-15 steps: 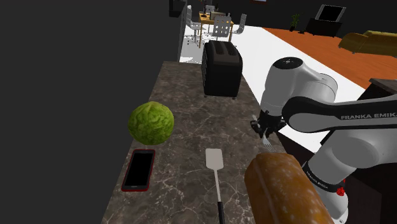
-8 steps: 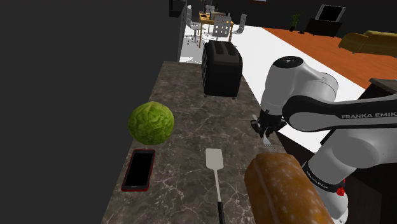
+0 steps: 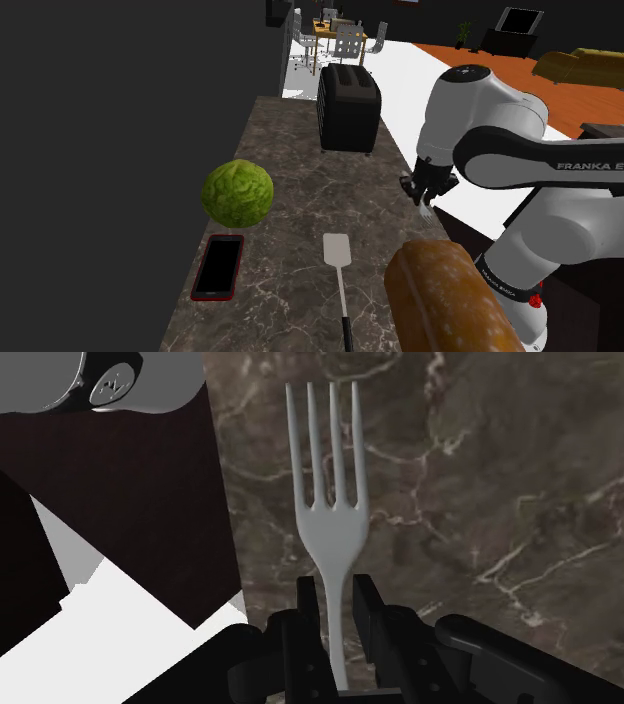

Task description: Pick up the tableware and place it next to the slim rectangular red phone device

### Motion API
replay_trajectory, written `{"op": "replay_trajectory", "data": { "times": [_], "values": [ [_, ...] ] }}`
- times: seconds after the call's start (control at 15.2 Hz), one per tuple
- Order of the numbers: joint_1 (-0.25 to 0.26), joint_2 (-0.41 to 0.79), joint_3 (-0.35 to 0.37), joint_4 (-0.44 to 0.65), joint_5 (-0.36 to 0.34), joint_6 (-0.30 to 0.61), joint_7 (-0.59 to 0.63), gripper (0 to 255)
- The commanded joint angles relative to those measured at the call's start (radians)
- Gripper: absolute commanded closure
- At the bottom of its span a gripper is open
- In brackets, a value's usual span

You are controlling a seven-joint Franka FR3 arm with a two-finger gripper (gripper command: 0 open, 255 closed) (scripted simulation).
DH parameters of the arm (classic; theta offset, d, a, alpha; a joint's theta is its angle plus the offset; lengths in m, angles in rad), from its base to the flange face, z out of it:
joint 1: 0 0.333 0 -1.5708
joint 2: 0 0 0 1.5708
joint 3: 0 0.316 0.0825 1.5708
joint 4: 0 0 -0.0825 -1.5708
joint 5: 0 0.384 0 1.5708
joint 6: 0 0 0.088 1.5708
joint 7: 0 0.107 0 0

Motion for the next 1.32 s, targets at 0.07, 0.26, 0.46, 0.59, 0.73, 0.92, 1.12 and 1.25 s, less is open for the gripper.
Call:
{"op": "replay_trajectory", "data": {
  "times": [0.07,0.26,0.46,0.59,0.73,0.92,1.12,1.25],
  "values": [
    [-0.005,-0.014,-0.014,0.033,-0.012,-0.045,-0.006,255],
    [-0.011,-0.028,-0.031,0.066,-0.027,-0.091,-0.014,255],
    [-0.015,-0.037,-0.044,0.093,-0.038,-0.126,-0.021,255],
    [0.009,-0.010,0.007,0.125,0.003,-0.135,0.033,255],
    [0.026,0.022,0.059,0.162,0.039,-0.140,0.085,255],
    [0.039,0.078,0.137,0.225,0.086,-0.145,0.162,255],
    [0.037,0.141,0.215,0.296,0.122,-0.145,0.237,255],
    [0.027,0.185,0.269,0.348,0.140,-0.145,0.287,255]
  ]
}}
